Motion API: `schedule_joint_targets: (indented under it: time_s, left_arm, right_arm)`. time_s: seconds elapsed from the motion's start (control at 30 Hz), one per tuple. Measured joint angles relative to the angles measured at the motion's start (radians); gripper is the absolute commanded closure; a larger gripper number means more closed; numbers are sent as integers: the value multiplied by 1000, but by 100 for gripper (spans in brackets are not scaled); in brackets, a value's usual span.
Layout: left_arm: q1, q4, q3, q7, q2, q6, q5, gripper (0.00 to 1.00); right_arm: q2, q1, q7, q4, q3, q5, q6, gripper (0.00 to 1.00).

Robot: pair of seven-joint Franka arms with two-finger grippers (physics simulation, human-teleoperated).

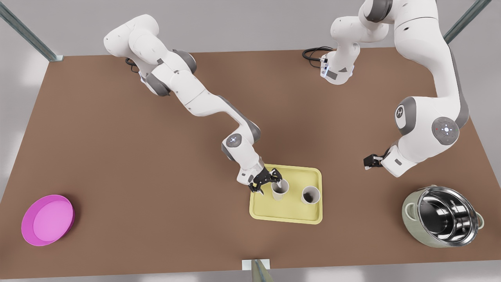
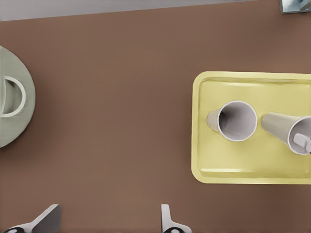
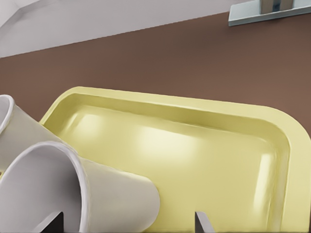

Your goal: Use the left arm to pick up the white IKEA cup from the tray and place it on the middle-left position; use the right arm to pick up the white IKEA cup from the tray and place it on the middle-right position

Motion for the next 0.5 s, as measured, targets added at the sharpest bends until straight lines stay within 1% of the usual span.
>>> schedule_joint_targets:
  time_s: [0.03, 0.1, 0.13, 0.23, 0.3, 0.5]
  left_arm:
    - [0, 0, 0, 0, 0, 0, 0, 0]
    - [0, 0, 0, 0, 0, 0, 0, 0]
    - [0, 0, 0, 0, -1, 0, -1, 0]
    - [0, 0, 0, -1, -1, 0, 0, 0]
    - [0, 0, 0, -1, -1, 0, 0, 0]
    - [0, 0, 0, -1, 0, 0, -1, 0]
  right_arm:
    - [1, 1, 0, 0, 0, 0, 0, 25]
    - [2, 0, 0, 0, -1, 2, 1, 44]
    - [2, 0, 0, 0, 0, 3, 1, 51]
    - [2, 0, 0, 0, -1, 3, 2, 53]
    - [2, -1, 2, 0, -1, 3, 1, 56]
    - [-19, -18, 6, 1, 1, 6, -3, 71]
